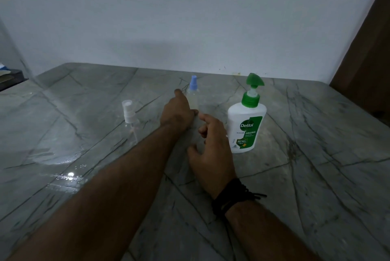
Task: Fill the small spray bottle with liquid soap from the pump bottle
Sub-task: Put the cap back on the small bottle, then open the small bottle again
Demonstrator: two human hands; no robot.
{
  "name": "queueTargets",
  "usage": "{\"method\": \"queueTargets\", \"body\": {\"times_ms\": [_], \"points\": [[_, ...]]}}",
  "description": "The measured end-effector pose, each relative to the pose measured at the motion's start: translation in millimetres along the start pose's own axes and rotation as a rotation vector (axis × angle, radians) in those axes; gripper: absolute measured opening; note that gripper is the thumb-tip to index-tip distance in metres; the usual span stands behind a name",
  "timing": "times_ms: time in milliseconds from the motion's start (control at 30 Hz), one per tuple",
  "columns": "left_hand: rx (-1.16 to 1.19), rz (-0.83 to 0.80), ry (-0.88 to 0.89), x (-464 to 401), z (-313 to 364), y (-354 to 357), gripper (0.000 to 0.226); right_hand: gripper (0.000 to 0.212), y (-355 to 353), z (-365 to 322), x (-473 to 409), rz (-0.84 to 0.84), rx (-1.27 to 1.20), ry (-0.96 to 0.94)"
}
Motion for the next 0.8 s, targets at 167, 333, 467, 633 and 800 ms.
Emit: {"method": "queueTargets", "body": {"times_ms": [167, 333, 467, 633, 800], "points": [[0.001, -0.048, 0.027, 8.3, 0.6, -2.2, 0.087, 0.056, -2.1, 0.6, -2.8, 0.045, 0.009, -0.028], [-0.036, -0.035, 0.119, 38.5, -2.0, -2.2, 0.055, 0.041, -4.3, -2.7, -4.8, 0.085, -0.010, -0.061], [-0.043, -0.071, 0.151, 71.7, -2.7, -12.7, 0.023, 0.041, -5.1, -1.3, -6.4, 0.079, -0.019, -0.037], [-0.043, -0.084, 0.201, 120.0, -6.6, -30.7, 0.018, 0.041, -2.0, -2.6, -5.5, 0.028, 0.013, -0.050], [0.009, 0.272, 0.394, 162.0, -19.6, -77.8, 0.015, 0.039, 3.2, -0.2, -5.6, -0.030, 0.071, -0.040]]}}
Point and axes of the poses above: each hand's wrist, its own x-axis away from the middle knuckle, its own y-axis out of the palm, z = x × y, the point moved 5 cm from there along -x, towards the middle knuckle, and after that the axes turned 9 degrees about -z, right-handed, at the moved point
